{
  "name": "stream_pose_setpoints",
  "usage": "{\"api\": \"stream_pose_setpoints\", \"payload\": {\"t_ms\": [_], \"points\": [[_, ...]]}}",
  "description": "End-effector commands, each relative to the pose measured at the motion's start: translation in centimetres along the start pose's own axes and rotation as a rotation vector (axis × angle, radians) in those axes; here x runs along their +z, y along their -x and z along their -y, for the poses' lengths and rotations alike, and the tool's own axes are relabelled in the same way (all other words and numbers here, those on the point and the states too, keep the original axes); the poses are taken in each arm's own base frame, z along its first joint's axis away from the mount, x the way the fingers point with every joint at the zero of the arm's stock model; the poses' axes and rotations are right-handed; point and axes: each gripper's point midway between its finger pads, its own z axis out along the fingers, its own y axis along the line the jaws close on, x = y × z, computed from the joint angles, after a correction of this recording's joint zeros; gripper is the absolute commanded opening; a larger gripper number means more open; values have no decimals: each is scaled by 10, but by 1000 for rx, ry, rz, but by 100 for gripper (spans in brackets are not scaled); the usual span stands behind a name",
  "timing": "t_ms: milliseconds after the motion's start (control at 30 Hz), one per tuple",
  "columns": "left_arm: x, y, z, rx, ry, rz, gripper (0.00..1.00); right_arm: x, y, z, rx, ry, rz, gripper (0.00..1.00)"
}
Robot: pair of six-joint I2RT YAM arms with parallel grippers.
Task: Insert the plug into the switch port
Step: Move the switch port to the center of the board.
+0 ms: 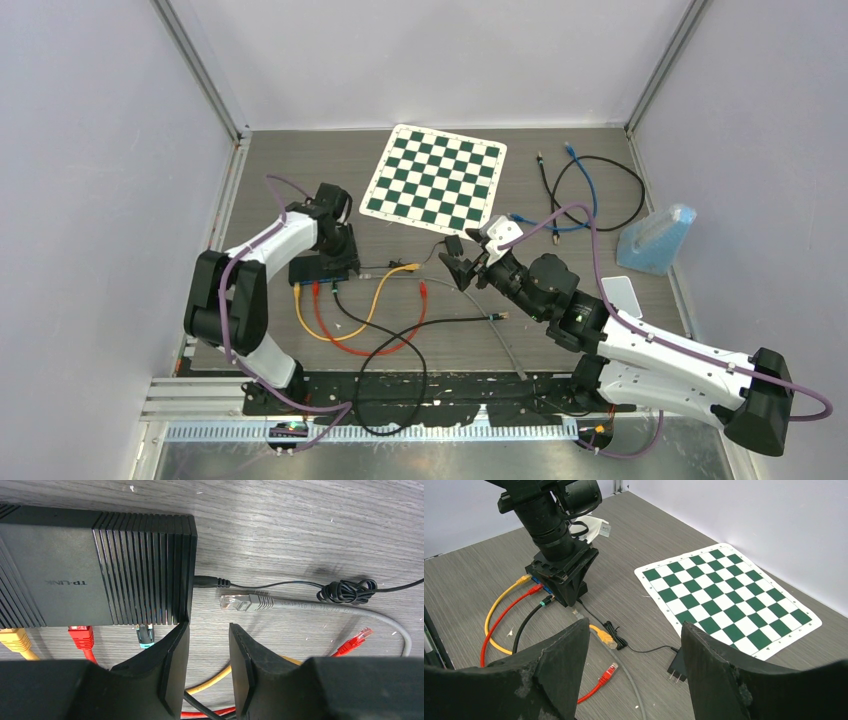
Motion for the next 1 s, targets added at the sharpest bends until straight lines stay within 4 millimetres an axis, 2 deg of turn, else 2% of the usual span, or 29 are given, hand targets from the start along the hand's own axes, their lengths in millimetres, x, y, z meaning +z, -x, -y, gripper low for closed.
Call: {"api": "stream_pose_setpoints", "payload": {"t_ms": [0,267,433,633,767,967], "points": [[14,1,-6,-18,43,-2,36,1,14,2,11,-13,44,74],[11,3,-3,-64,35,67,31,0,16,3,9,-18,46,74],[11,-5,2,-86,28,83,31,2,15,1,15,-8,44,74],[13,-9,-2,-108,51,106,31,1,15,-1,20,0,45,74],[10,-8,-3,-122,49,129,31,0,14,0,21,-1,42,74],[0,-10,7,-140,10,153,31,-1,14,-1,22,1,43,74]]}}
